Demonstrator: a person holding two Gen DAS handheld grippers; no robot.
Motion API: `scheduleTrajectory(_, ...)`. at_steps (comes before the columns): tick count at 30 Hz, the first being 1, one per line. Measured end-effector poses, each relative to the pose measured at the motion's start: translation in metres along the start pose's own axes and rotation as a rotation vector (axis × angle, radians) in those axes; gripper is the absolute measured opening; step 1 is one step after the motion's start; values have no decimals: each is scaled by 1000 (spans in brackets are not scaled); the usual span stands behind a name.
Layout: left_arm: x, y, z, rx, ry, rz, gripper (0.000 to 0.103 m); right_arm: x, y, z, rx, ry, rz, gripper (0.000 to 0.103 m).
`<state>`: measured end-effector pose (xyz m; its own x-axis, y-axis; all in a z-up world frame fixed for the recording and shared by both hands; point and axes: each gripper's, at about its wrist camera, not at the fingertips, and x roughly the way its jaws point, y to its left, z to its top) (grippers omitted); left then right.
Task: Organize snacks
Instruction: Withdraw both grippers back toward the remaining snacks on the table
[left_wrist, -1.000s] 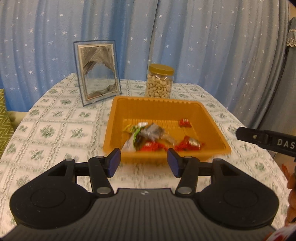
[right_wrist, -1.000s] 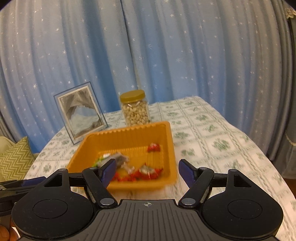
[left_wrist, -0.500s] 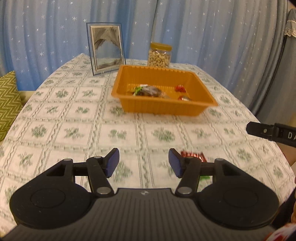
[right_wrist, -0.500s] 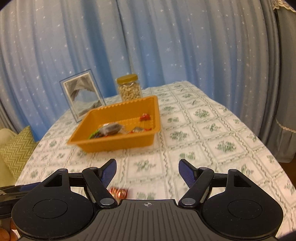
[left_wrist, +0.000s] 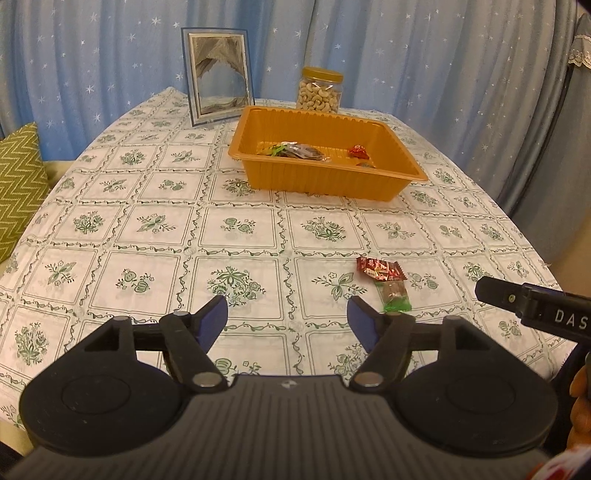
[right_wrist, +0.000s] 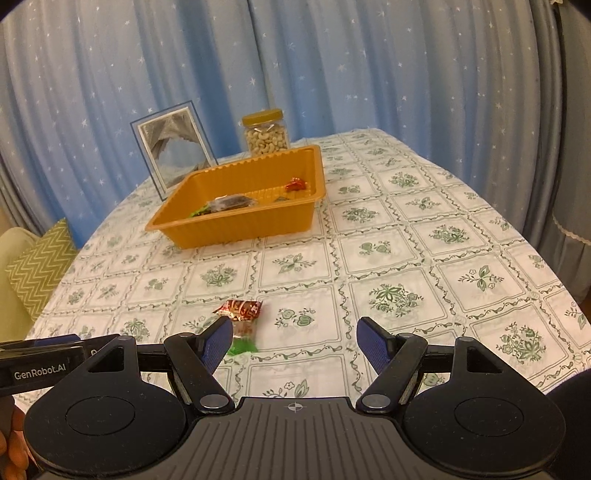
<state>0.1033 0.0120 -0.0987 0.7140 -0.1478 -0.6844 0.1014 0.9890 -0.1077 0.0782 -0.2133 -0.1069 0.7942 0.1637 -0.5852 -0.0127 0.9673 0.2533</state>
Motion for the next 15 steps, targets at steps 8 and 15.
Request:
scheduleTrajectory(8,7,1,-3,13,16,-5,73,11,-2,-2,14,23,-6,74)
scheduleTrajectory(15,13,12,-3,-4,-21,35,84,27,6,-4,-8,31,14,74)
